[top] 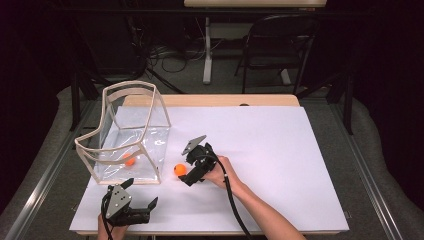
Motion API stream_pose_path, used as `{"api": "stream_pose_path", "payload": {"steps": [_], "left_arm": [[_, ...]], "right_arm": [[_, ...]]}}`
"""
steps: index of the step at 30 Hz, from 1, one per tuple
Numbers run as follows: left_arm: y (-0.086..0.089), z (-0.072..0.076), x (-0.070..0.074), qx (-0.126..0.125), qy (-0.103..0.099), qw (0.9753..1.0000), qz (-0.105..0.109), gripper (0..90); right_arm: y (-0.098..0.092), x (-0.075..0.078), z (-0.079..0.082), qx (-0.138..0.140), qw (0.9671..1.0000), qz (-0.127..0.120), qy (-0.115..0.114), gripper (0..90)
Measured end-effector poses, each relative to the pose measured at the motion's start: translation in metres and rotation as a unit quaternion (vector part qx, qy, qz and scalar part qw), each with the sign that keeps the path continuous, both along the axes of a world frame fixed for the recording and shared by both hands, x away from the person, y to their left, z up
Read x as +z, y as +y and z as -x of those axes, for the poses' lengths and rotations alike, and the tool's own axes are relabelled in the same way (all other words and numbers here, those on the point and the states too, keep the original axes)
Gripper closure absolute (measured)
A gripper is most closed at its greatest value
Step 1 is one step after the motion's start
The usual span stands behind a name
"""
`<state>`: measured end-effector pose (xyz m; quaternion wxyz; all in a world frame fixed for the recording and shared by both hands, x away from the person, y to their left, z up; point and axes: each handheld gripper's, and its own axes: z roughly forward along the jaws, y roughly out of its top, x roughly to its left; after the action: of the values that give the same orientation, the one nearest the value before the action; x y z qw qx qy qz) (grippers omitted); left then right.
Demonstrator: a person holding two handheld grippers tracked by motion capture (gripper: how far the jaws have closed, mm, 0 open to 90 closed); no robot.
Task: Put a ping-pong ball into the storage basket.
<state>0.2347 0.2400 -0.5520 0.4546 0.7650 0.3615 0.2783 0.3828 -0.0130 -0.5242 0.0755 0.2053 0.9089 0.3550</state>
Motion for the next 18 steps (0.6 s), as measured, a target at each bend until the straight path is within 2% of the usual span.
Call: {"api": "stream_pose_path", "payload": {"steps": [18], "left_arm": [[0.0, 0.0, 0.0, 0.001, 0.0, 1.0, -0.001, 0.1]], "right_arm": [[0.013, -0.003, -0.003, 0.008, 0.9999, 0.004, 0.005, 0.0]]}}
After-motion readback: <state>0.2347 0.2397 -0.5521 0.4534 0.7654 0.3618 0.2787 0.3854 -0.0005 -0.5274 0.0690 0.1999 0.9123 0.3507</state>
